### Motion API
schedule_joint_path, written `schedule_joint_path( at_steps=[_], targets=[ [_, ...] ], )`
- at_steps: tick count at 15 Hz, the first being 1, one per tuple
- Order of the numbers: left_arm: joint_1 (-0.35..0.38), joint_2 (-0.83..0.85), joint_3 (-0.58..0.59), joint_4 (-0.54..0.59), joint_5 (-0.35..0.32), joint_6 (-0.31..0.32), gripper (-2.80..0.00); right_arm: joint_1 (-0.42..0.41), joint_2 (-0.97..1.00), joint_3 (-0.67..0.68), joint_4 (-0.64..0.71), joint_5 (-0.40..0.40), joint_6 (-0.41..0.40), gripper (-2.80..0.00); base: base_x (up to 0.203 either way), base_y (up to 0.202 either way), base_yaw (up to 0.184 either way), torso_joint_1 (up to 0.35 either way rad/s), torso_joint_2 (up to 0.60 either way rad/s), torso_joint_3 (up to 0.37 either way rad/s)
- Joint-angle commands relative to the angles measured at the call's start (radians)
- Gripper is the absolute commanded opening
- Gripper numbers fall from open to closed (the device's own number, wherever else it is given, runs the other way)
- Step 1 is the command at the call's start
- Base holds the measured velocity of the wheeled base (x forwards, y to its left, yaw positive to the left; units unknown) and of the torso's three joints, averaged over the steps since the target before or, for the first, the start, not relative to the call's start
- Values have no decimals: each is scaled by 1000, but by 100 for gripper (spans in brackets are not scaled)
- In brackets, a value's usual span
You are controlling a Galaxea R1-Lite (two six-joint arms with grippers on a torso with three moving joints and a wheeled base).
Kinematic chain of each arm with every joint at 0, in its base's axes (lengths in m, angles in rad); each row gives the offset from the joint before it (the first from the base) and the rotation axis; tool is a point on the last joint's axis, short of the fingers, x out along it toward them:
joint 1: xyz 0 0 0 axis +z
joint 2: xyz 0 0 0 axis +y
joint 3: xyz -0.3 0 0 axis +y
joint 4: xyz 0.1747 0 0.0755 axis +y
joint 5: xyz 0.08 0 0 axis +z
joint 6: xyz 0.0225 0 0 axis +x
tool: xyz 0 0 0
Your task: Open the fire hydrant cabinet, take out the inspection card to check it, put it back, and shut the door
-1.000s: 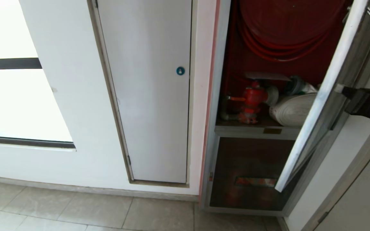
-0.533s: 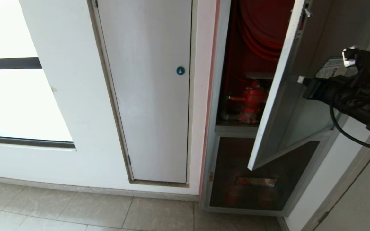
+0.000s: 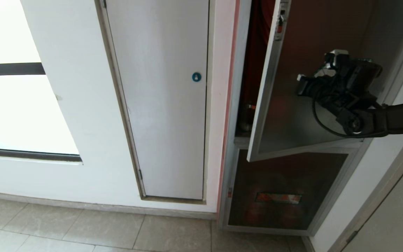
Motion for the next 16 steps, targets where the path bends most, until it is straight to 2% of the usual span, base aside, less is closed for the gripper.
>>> schedule_joint_path(
  at_steps=[1, 5, 10, 14, 16],
  targets=[
    [0, 1, 8, 0, 0, 0, -280, 15, 156, -151, 6, -53, -26, -280, 0, 0, 0, 0, 0, 0],
    [0, 1, 7, 0, 0, 0, -280, 23, 234, -283, 84, -115, -66, -280, 0, 0, 0, 0, 0, 0],
    [0, 1, 8, 0, 0, 0, -280, 29, 170, -255, 102, -155, -66, -280, 0, 0, 0, 0, 0, 0],
    [0, 1, 8, 0, 0, 0, -280, 53, -18, -42, 96, -177, -70, -280, 0, 0, 0, 0, 0, 0],
    [0, 1, 8, 0, 0, 0, -280, 71, -146, 114, 83, -186, -75, -280, 0, 0, 0, 0, 0, 0]
  ],
)
